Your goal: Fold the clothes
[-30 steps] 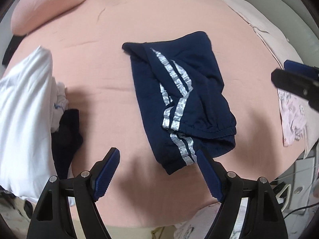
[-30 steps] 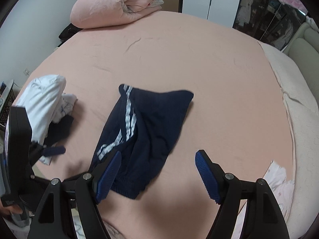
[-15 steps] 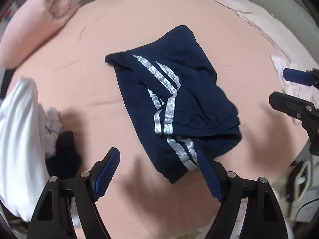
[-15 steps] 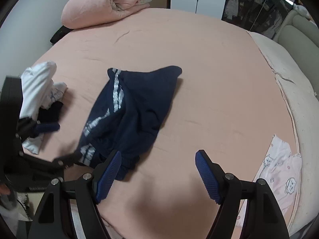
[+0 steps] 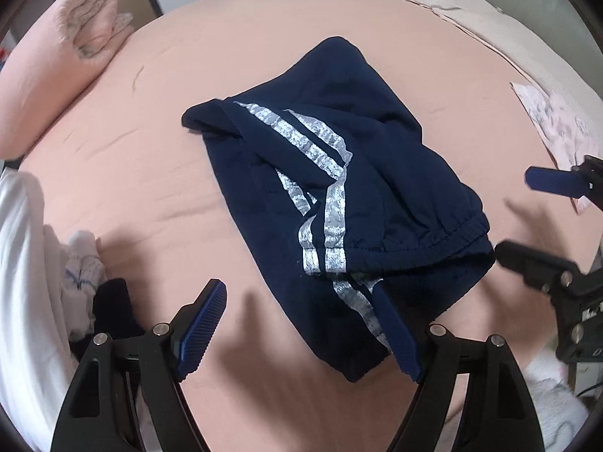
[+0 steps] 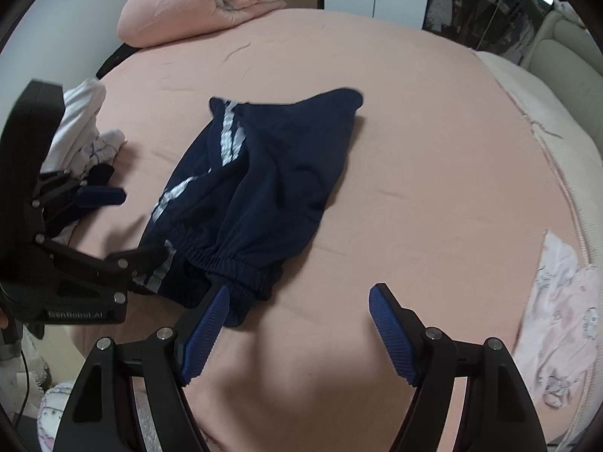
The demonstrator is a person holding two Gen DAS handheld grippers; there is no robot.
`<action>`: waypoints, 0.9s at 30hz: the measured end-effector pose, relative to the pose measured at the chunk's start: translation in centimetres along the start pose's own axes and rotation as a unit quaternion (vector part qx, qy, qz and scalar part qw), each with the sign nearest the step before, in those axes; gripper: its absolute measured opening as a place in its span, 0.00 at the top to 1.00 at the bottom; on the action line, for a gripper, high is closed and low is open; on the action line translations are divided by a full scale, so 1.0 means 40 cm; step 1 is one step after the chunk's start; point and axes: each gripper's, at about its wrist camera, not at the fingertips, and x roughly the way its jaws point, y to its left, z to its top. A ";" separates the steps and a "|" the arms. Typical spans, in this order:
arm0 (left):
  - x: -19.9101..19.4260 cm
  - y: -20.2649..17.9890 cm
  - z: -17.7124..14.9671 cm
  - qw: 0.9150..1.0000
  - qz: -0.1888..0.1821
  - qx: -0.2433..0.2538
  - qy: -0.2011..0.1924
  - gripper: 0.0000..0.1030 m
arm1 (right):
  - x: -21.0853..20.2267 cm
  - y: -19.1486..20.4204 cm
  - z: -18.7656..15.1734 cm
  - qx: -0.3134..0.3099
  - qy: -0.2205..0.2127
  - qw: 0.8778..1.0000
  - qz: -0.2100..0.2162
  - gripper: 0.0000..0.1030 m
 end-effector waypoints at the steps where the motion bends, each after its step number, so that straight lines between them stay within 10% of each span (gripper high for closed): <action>1: 0.002 -0.001 -0.002 1.000 0.002 0.010 -0.001 0.23 | 0.009 0.004 -0.004 -0.003 0.004 1.000 0.005 0.26; 27: 0.048 -0.109 0.032 0.988 0.039 0.134 -0.061 0.37 | 0.106 0.036 -0.027 -0.035 -0.038 0.998 -0.020 0.26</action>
